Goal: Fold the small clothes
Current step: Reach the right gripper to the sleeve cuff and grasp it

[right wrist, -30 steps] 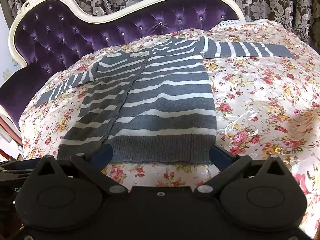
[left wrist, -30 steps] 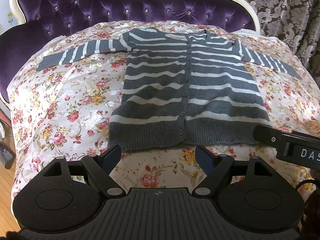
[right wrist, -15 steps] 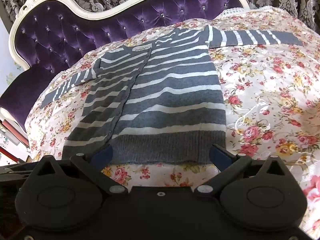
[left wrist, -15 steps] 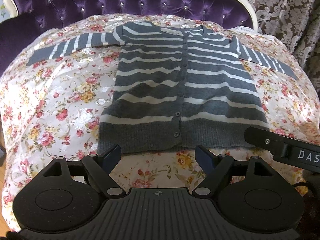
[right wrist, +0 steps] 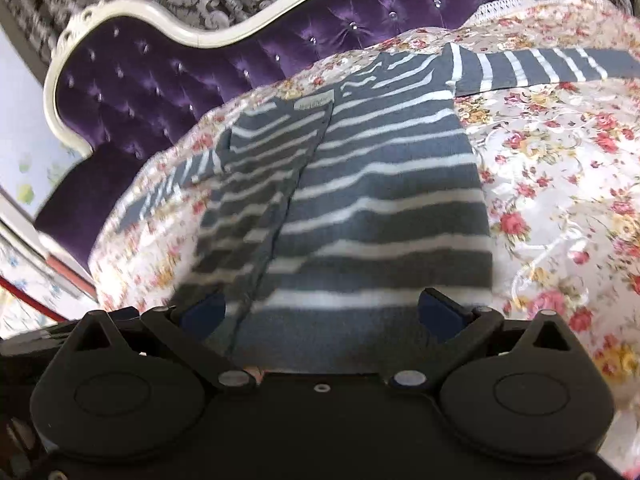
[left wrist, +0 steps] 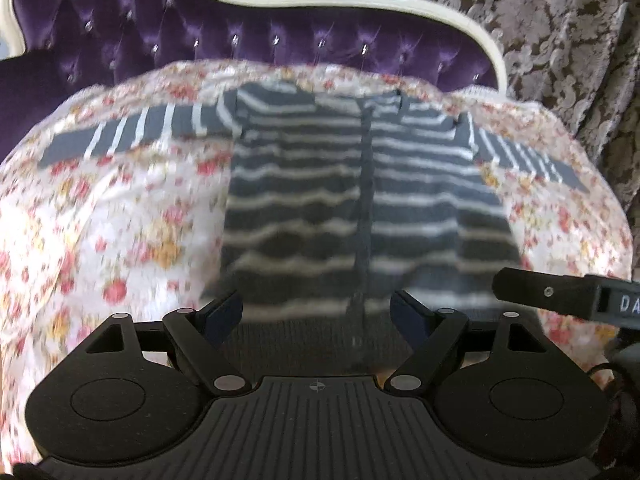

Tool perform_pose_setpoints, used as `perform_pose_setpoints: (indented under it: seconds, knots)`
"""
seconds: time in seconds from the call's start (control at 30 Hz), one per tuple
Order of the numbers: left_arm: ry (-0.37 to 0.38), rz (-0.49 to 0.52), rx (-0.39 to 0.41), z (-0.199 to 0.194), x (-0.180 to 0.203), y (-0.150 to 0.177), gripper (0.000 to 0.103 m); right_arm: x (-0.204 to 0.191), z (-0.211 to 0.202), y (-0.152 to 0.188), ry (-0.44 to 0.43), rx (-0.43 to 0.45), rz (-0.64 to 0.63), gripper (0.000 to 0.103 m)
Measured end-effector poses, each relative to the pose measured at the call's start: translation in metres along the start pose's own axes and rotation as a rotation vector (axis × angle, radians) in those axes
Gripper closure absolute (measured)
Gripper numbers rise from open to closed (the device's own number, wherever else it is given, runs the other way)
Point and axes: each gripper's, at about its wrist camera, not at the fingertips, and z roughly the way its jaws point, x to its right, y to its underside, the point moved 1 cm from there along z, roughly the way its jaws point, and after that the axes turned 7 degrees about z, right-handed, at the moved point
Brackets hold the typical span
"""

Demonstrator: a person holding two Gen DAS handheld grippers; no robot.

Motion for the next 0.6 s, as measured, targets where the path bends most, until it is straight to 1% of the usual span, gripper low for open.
perform_pose_setpoints:
  seconds: [0.17,0.33,0.47,0.6]
  knots:
    - [0.029,-0.018,0.061,0.004,-0.01,-0.031,0.023,0.019,0.001,-0.042,-0.063,0.031,0.094,0.0]
    - [0.025,-0.044,0.119,0.014,-0.017,-0.062,0.023,0.051,0.003,-0.087,-0.101,0.085,0.182,0.0]
    - [0.036,-0.07,0.136,0.031,-0.021,-0.083,0.023,0.08,0.009,-0.117,-0.089,0.126,0.229,0.0]
    - [0.013,-0.08,0.155,0.055,-0.023,-0.098,0.023,0.121,0.016,-0.145,-0.057,0.154,0.273,0.0]
